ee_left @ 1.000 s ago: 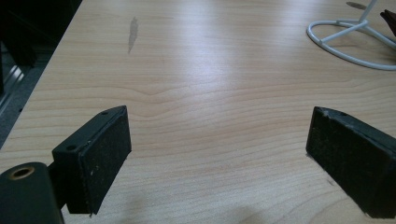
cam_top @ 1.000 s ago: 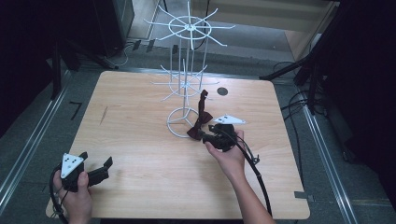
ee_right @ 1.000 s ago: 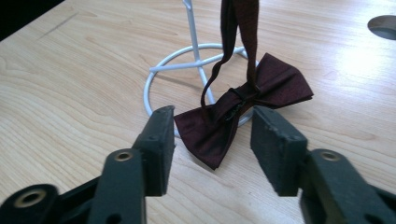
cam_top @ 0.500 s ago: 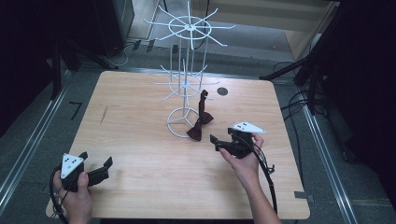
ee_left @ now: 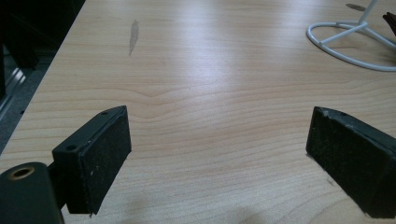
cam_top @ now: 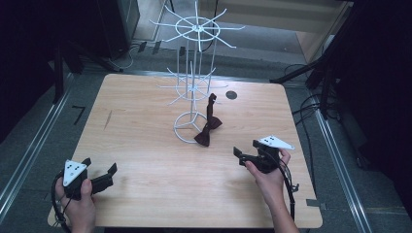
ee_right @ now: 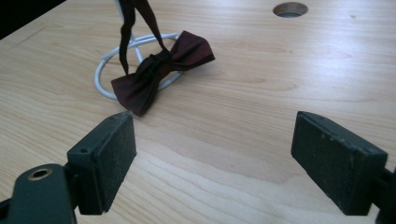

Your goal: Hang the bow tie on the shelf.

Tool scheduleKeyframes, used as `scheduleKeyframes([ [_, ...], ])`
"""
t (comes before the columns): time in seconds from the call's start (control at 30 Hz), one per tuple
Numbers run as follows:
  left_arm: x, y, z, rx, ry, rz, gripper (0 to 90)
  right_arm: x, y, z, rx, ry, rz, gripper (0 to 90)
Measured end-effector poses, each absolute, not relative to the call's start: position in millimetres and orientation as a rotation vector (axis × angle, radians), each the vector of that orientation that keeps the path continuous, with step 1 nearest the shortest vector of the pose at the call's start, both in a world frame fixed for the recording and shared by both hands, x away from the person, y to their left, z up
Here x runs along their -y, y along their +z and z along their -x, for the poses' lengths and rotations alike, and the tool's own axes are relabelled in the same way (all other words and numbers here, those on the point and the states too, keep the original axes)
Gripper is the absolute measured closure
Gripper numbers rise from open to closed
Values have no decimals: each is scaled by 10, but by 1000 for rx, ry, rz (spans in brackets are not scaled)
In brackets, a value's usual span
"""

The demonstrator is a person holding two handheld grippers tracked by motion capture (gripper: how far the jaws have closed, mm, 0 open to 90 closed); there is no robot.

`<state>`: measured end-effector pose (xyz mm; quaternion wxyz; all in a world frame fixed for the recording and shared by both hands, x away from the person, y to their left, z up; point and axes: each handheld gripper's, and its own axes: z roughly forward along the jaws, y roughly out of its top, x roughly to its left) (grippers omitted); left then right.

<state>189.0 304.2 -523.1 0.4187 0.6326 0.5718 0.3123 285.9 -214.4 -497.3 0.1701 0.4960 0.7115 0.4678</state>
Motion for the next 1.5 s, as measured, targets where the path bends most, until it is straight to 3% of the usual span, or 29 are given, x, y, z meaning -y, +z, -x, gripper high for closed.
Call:
scheduleKeyframes([
  [0.93,-3039,-5228,-1872,-1420,791,-1582,71,2909,-5103,-2478,-1916,1260,-1469,142],
  [1.5,-3035,-5228,-1875,-1412,787,-1590,72,3507,-5373,-2184,-1834,1241,-1575,146],
])
